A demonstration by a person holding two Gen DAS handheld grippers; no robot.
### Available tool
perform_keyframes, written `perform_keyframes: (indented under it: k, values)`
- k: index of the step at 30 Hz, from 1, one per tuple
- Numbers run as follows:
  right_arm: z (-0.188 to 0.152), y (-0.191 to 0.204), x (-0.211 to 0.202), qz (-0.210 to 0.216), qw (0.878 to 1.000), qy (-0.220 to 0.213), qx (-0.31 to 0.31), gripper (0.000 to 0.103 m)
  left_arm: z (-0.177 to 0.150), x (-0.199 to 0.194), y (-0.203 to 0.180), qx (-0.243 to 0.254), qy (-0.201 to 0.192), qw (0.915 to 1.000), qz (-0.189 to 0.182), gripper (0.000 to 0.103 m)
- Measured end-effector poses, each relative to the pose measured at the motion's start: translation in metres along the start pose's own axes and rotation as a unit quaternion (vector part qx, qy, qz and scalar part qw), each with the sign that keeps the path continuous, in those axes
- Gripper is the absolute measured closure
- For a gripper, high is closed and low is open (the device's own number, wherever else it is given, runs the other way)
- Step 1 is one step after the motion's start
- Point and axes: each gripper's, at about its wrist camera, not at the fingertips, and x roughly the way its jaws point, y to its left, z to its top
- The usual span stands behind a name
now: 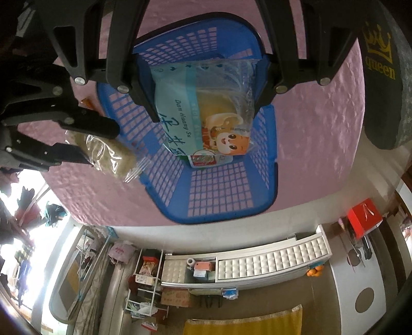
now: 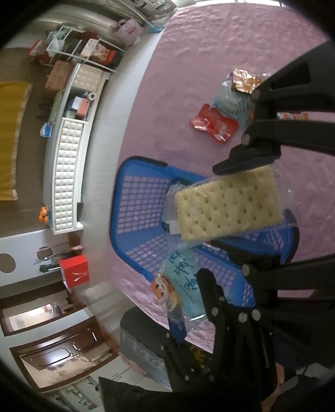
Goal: Organize snacks
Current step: 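Release the bread bag into the basket with the left gripper, then open the right gripper to drop the cracker pack into the basket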
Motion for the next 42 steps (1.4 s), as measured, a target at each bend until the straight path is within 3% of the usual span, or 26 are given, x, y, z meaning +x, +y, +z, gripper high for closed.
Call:
perform_keyframes:
  k: [17,20,24,34,42]
  values:
    - [-0.012,0.004,0.010,-0.009,1.000,0.015,-0.007,0.051,-0.024,0.035,0.000,0.019,0.044,0.9988,0.002,0.040]
    - [-0.014,0.004,0.006,-0.008,1.000,0.013,-0.010,0.051,-0.028,0.040,-0.002,0.025,0.061,0.9978,0.004,0.031]
    - [-0.014,0.004,0.001,-0.007,1.000,0.008,-0.010,0.051,-0.029,0.027,-0.003,0.032,0.043,0.9986,-0.003,0.028]
    - [-0.004,0.017,-0.008,0.007,0.999,0.001,-0.041,0.051,-0.031,-0.017,0.020,-0.006,-0.002,0.9999,0.011,0.026]
    - [0.008,0.051,0.004,0.047,0.990,-0.013,-0.129,0.051,-0.043,-0.027,0.042,-0.029,-0.012,0.9988,0.038,0.026]
